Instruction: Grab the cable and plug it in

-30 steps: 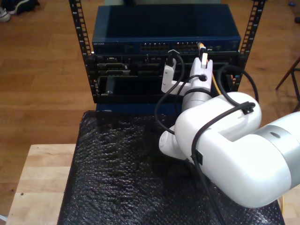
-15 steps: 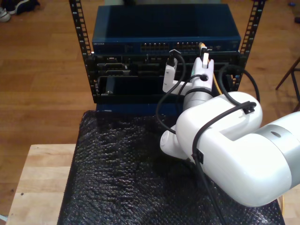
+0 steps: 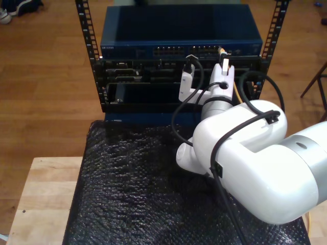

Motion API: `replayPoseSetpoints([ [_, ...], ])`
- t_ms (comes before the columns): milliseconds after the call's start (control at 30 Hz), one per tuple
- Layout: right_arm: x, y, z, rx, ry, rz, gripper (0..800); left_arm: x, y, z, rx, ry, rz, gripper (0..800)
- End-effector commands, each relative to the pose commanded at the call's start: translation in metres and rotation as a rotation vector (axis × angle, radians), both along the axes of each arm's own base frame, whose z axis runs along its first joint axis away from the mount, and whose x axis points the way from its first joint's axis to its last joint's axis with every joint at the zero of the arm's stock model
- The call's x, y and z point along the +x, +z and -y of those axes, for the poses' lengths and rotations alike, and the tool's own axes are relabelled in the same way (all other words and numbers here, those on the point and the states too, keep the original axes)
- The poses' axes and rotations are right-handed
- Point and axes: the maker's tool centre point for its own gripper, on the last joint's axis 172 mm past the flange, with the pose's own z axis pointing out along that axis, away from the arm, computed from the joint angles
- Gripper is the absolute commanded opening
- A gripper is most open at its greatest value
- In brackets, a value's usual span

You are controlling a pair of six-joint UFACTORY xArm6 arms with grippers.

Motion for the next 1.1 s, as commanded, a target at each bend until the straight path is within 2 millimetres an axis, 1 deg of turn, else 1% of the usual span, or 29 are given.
replayPoseSetpoints([
  [567, 0.0011, 0.0022, -0.0006, 0.005, 0.001, 0.004, 0, 0.0001, -0.0001, -0.0004, 0.002, 0.0, 0.0, 800],
  [767, 0.0011, 0.0032, -0.0058, 0.001, 0.015, 0.007, 0, 0.0, 0.0, 0.0, 0.0, 0.0, 0.0, 800],
  [1100, 0.0018, 0.0052, -0.0085, -0.001, 0.023, 0.012, 0, 0.0, 0.0, 0.0, 0.0, 0.0, 0.0, 800],
])
